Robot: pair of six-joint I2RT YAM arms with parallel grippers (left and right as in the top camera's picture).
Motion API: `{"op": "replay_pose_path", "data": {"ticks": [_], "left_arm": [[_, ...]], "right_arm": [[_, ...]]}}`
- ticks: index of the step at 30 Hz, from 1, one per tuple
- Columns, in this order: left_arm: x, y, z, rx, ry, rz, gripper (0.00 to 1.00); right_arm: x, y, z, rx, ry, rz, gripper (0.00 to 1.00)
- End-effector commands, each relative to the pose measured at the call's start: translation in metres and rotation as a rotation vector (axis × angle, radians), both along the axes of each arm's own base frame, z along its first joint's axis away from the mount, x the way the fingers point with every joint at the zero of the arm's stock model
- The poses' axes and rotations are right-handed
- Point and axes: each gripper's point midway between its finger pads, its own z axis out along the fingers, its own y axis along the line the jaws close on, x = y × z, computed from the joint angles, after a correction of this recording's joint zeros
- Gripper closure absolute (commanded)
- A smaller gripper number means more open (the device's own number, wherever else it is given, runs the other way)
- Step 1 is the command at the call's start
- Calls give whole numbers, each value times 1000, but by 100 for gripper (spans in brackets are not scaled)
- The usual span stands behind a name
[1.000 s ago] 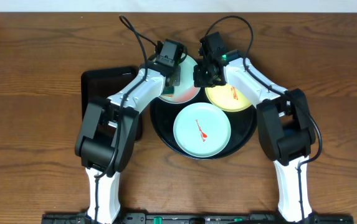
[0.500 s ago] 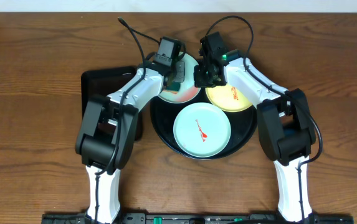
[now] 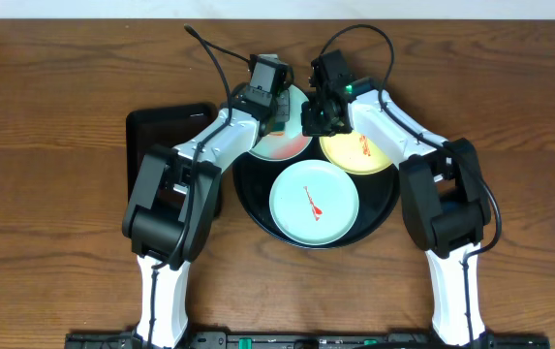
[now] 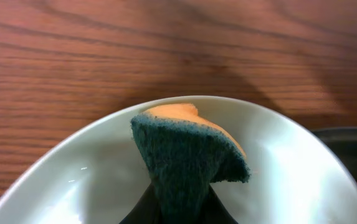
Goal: Clean dirty plates on tray and stack at the side
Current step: 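Keep wiping the red smear on the green plate with the sponge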
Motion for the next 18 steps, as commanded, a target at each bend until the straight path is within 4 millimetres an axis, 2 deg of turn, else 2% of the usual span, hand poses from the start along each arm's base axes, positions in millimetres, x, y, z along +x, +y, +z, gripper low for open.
{"op": "replay_pose_path", "data": {"ticks": [1, 10, 14, 18], "left_arm": [[-2, 30, -10, 119, 7, 99, 93], [-19, 40, 2, 193, 65, 59, 93], [-36, 44, -1, 212, 138, 46, 93], [-53, 26, -12, 123, 229, -33, 93]], "right_arm": [[-11, -18, -21, -96, 42, -5, 99], [-11, -18, -21, -96, 42, -5, 99], [-11, -18, -21, -96, 42, -5, 99], [-11, -18, -21, -95, 39, -5, 99]]}}
